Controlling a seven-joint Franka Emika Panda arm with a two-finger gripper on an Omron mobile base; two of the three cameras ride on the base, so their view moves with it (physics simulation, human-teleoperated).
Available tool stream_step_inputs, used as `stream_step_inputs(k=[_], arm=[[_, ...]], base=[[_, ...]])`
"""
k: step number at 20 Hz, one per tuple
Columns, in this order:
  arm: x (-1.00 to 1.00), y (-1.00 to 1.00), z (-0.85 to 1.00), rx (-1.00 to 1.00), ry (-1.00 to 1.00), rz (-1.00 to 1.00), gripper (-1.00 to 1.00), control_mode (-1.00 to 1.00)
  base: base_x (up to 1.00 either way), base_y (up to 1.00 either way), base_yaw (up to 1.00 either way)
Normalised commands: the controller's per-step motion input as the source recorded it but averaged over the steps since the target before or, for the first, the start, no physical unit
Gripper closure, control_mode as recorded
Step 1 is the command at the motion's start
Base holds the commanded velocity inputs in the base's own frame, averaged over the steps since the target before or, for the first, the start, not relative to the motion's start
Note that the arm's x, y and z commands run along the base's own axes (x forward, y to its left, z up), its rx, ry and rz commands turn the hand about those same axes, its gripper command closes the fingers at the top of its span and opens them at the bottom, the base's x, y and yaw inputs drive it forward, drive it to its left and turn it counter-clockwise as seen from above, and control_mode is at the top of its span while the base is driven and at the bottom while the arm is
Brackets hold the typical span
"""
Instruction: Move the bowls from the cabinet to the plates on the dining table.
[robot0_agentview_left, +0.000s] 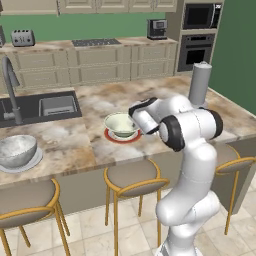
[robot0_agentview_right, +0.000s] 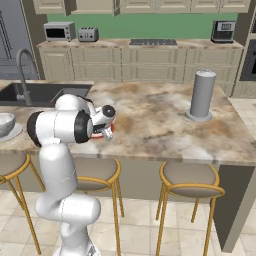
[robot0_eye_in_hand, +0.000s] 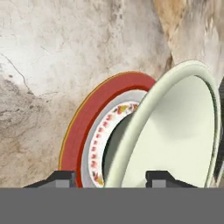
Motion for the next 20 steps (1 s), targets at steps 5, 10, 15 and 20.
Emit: stream_step_inputs(k=[5,10,15,20], arm=[[-0.30,0.00,0.87,-0.10,-0.10,-0.01,-1.00,-1.00],[-0.72,0.00,0.99,-0.12,-0.17,0.00,-1.00,-1.00],[-0.99,0.00,0.97,-0.18,-0.19,0.00,-1.00,-1.00],[-0.96,0.10,1.00,-0.28,-0.11,0.00,-1.00,-1.00]], base=[[0.00,0.00,0.00],[0.00,0.00,0.00],[0.00,0.00,0.00],[0.00,0.00,0.00]])
